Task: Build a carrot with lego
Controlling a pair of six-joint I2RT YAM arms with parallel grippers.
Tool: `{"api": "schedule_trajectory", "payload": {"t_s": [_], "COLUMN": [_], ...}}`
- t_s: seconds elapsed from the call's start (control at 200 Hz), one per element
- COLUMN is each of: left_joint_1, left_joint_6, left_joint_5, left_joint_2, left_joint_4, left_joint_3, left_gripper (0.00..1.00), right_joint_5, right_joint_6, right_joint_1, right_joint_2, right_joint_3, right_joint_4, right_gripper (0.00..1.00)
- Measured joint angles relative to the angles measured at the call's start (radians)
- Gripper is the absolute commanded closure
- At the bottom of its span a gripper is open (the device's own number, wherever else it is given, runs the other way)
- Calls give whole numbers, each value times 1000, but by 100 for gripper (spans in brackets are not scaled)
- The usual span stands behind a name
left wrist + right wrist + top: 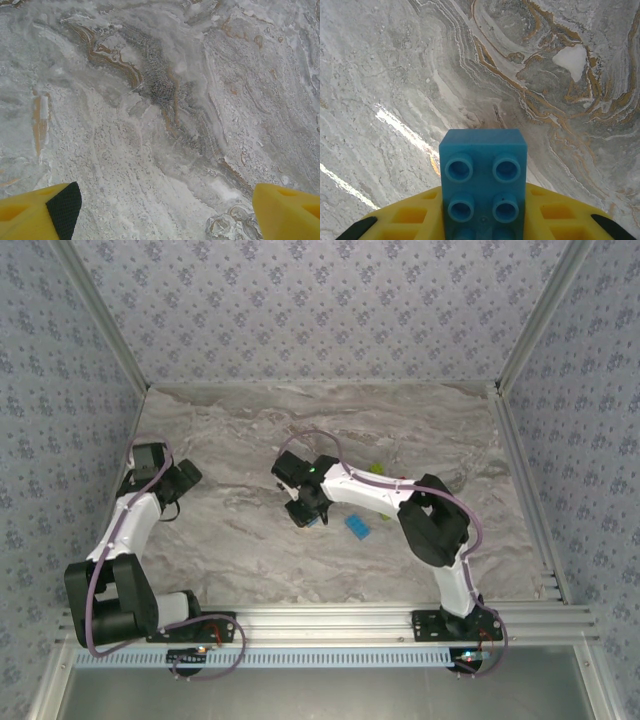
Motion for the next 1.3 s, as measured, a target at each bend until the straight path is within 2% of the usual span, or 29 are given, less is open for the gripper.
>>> {"api": "schedule_trajectory", "payload": {"t_s": [0.605,1.299], "left_joint_1": [0,0], "left_joint_6": [0,0], "left_joint_5": [0,0], "left_joint_2": [0,0], "left_joint_4": [0,0], "left_joint_3": [0,0], "left_gripper": [10,10], "right_joint_5": [61,-28], "right_joint_6": [0,-27], "right_joint_1": [24,-10], "right_joint_2": [18,-7], "right_joint_3": [13,5], "right_joint_4": [-15,-3], "right_gripper": [65,65]}}
